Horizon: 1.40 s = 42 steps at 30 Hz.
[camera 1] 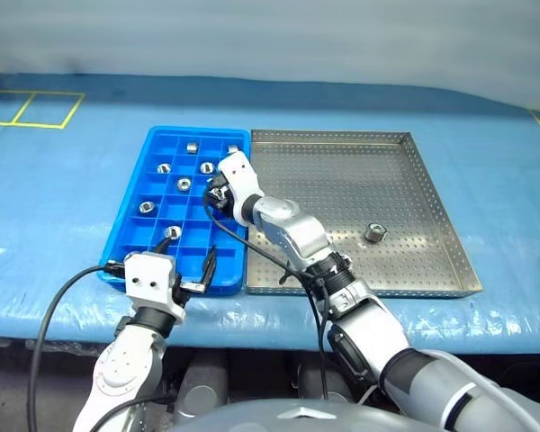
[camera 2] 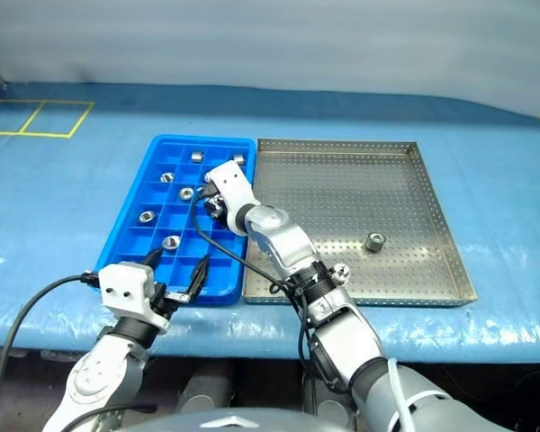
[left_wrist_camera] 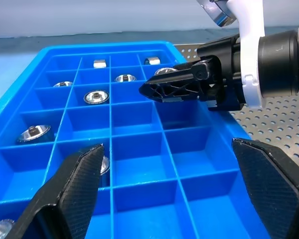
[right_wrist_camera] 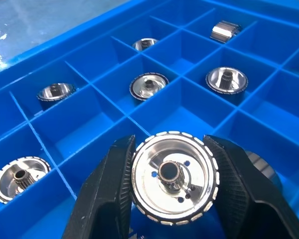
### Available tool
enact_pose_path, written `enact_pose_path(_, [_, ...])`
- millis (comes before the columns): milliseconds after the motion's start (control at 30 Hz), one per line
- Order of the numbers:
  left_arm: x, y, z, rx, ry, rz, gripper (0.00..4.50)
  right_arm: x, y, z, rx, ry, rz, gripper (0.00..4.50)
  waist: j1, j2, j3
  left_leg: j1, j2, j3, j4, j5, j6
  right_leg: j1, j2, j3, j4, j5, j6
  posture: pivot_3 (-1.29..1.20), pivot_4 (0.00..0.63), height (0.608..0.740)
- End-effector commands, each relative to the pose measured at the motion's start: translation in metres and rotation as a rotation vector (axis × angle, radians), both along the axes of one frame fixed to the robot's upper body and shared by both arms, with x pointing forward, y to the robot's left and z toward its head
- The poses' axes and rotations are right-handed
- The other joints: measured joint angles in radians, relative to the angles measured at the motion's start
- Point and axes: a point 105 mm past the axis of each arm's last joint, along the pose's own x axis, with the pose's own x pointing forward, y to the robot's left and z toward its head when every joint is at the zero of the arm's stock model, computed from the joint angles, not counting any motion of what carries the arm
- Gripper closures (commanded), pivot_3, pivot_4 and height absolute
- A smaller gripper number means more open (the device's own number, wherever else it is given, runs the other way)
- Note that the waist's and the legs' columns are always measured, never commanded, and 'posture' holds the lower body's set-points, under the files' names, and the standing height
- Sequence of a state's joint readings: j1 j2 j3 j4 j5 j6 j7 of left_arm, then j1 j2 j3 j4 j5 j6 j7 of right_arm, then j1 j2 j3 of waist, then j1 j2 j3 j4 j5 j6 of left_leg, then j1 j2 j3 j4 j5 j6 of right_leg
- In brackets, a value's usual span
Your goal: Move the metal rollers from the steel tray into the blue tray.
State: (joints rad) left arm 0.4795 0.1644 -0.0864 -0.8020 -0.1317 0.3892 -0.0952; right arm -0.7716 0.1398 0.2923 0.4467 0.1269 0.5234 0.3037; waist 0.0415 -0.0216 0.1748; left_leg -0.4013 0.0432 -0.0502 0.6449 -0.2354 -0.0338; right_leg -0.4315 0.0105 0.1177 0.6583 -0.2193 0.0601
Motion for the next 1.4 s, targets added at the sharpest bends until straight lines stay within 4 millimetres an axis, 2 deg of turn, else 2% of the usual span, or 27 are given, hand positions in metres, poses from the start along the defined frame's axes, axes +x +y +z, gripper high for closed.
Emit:
enact_pose_path(33, [-0.003, -0.001, 0.018, -0.003, -0.077, 0.007, 0.00, -0.026, 0.056, 0.034, 0.125, -0.032, 0.154, 2.69, 0.004, 0.000, 0.000, 0.000, 0.000, 0.000, 0.000, 0.000, 0.000, 0.000, 0.000, 0.000, 0.000, 0.000, 0.000, 0.37, 0.150, 0.740])
enact_pose_path(233, [-0.006, -0.001, 0.019, -0.006, -0.076, 0.021, 0.00, -0.027, 0.065, 0.031, 0.130, -0.020, 0.175, 2.69, 0.014, 0.000, 0.000, 0.000, 0.000, 0.000, 0.000, 0.000, 0.000, 0.000, 0.000, -0.001, 0.000, 0.000, 0.000, 0.41, 0.150, 0.740])
enact_pose_path(400, [-0.007, -0.001, 0.019, -0.010, -0.072, 0.029, 0.00, -0.027, 0.067, 0.018, 0.101, -0.008, 0.189, 2.69, 0.033, 0.000, 0.000, 0.000, 0.000, 0.000, 0.000, 0.000, 0.000, 0.000, 0.000, -0.001, 0.000, 0.000, -0.001, 0.42, 0.150, 0.740])
enact_pose_path(533, [-0.007, -0.003, 0.018, -0.016, -0.070, 0.022, 0.00, -0.025, 0.065, 0.012, 0.090, 0.004, 0.184, 1.35, 0.045, 0.000, 0.000, 0.001, 0.000, 0.000, 0.000, 0.000, 0.000, 0.000, 0.000, -0.001, 0.000, -0.001, -0.001, 0.40, 0.150, 0.740])
enact_pose_path(667, [-0.003, -0.007, 0.018, -0.020, -0.070, -0.006, 0.00, -0.022, 0.058, 0.018, 0.114, -0.009, 0.162, 0.01, 0.044, 0.001, 0.000, 0.001, 0.000, 0.000, 0.000, 0.000, 0.000, 0.000, 0.000, -0.001, 0.000, -0.001, -0.001, 0.36, 0.150, 0.740])
enact_pose_path(700, [-0.002, -0.009, 0.017, -0.021, -0.070, -0.021, 0.00, -0.020, 0.055, 0.022, 0.128, -0.017, 0.148, 0.01, 0.044, 0.001, 0.000, 0.001, 0.000, 0.000, 0.000, 0.000, 0.000, 0.000, 0.000, -0.001, 0.000, -0.001, -0.001, 0.33, 0.150, 0.740])
enact_pose_path(800, [0.003, -0.016, 0.016, -0.022, -0.067, -0.081, 0.00, -0.010, 0.035, 0.036, 0.158, -0.060, 0.072, 0.01, 0.041, 0.002, 0.001, -0.001, 0.000, 0.000, 0.000, 0.000, 0.000, -0.001, 0.000, -0.001, 0.000, -0.001, -0.001, 0.27, 0.150, 0.740])
enact_pose_path(900, [0.008, -0.024, 0.015, -0.029, -0.060, -0.137, 0.00, -0.002, 0.011, 0.047, 0.178, -0.091, -0.012, 0.01, 0.031, 0.002, 0.001, -0.010, 0.000, 0.000, 0.001, 0.000, -0.001, -0.011, 0.000, -0.001, 0.001, 0.000, 0.000, 0.23, 0.150, 0.740])
enact_pose_path(1100, [0.019, -0.047, 0.011, -0.037, -0.046, -0.294, 0.00, 0.013, -0.066, 0.064, 0.191, -0.150, -0.262, 0.01, 0.003, 0.002, 0.000, -0.013, 0.000, 0.000, 0.001, 0.000, -0.001, -0.012, -0.001, -0.002, 0.000, 0.001, 0.000, 0.06, 0.150, 0.740])
enact_pose_path(1167, [0.023, -0.054, 0.011, -0.036, -0.042, -0.343, 0.00, 0.013, -0.096, 0.064, 0.168, -0.167, -0.356, 0.01, -0.013, 0.002, 0.000, -0.013, 0.000, 0.001, 0.003, 0.000, -0.001, -0.012, -0.001, -0.001, 0.000, 0.001, 0.001, 0.01, 0.150, 0.740])
enact_pose_path(1400, [0.031, -0.067, 0.009, -0.039, -0.036, -0.441, 0.00, 0.001, -0.157, 0.052, 0.107, -0.155, -0.559, 0.01, -0.115, 0.002, 0.000, -0.012, 0.001, 0.001, 0.003, 0.000, -0.001, -0.011, 0.000, 0.000, 0.003, 0.003, 0.004, -0.09, 0.150, 0.740])
